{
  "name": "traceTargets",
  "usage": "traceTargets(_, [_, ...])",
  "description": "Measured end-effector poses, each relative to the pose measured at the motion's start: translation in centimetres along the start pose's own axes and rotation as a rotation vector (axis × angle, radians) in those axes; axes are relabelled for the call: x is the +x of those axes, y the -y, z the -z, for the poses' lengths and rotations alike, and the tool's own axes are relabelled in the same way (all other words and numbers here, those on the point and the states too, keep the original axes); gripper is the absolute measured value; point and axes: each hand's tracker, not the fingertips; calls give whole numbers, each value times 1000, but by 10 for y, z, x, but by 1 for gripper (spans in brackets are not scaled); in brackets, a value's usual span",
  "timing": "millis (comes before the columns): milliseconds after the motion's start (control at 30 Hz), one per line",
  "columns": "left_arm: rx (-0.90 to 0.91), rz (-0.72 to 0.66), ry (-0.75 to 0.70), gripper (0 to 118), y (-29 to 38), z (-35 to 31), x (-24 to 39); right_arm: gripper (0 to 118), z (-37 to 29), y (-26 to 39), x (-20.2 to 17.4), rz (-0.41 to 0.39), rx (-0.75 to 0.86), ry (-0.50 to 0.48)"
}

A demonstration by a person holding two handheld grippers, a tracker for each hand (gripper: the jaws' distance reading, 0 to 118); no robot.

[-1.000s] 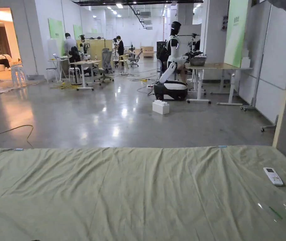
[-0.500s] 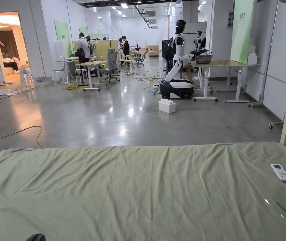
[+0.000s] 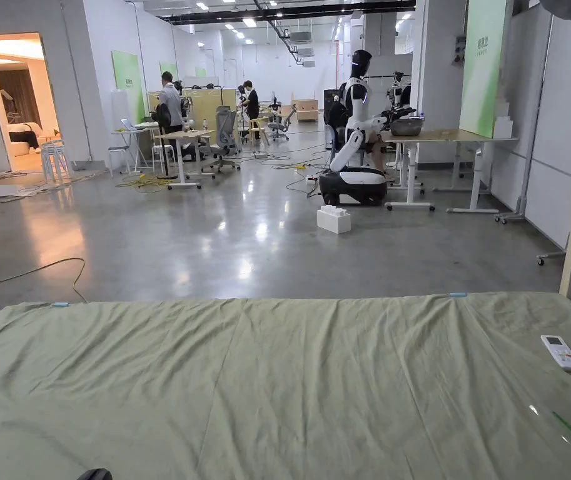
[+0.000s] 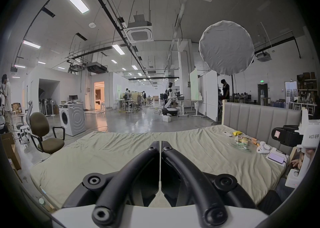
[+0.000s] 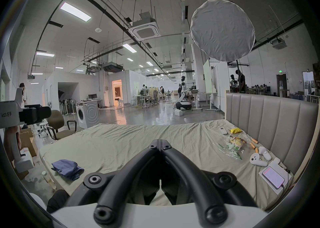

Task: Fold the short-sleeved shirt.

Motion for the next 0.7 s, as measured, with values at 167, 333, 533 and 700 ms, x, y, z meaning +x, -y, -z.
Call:
traceTargets(167, [0,6,-5,1,9,-1,-11,1,1,0,-1,0,-4,5])
traceTargets(333, [10,-16,10,31,4,0,-3,26,1,-3,1,10,-4,-9])
traceTargets(533, [28,-45,13,92,3,1,-2,109,2,-7,0,4,20,-2])
traceTargets(700, [35,-31,29,118,0,0,0,118,3,-8,1,30,23,-5])
